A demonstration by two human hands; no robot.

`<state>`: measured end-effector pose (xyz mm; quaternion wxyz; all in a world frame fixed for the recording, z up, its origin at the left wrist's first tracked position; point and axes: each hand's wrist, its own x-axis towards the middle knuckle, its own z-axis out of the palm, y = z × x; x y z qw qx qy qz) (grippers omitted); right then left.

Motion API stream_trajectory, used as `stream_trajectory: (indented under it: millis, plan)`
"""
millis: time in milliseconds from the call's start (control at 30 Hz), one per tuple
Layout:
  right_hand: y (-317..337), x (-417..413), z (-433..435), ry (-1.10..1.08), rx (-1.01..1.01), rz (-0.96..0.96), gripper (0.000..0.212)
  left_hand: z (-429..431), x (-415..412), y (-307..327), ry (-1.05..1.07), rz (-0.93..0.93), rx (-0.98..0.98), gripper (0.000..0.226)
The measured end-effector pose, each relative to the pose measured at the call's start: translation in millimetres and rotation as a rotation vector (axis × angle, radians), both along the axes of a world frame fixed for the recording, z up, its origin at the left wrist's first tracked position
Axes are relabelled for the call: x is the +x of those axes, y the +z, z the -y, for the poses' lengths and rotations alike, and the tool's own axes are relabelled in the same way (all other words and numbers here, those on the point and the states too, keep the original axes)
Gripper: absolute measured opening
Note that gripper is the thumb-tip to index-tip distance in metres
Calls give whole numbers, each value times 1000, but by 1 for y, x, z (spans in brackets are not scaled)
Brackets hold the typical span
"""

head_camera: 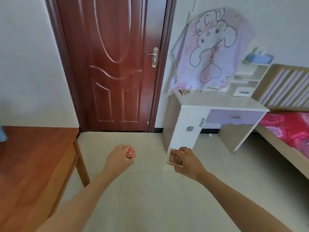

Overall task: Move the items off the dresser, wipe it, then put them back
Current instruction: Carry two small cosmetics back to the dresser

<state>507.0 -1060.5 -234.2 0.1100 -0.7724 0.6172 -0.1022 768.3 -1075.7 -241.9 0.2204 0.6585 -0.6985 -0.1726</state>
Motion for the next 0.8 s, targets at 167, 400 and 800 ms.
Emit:
stream_trajectory:
  millis: [167, 400, 800]
  plan:
    - [0, -124, -5, -93, -19, -16, 60, 22, -125, -1, -61, -43, -34, 37]
    - [-3, -243, 0, -195, -21, 26, 58, 44, -229, -2, -141, 9, -33, 28]
    - [9, -334, 106, -190, -64, 45, 58, 160, -331, 7, -231, 6, -144, 11]
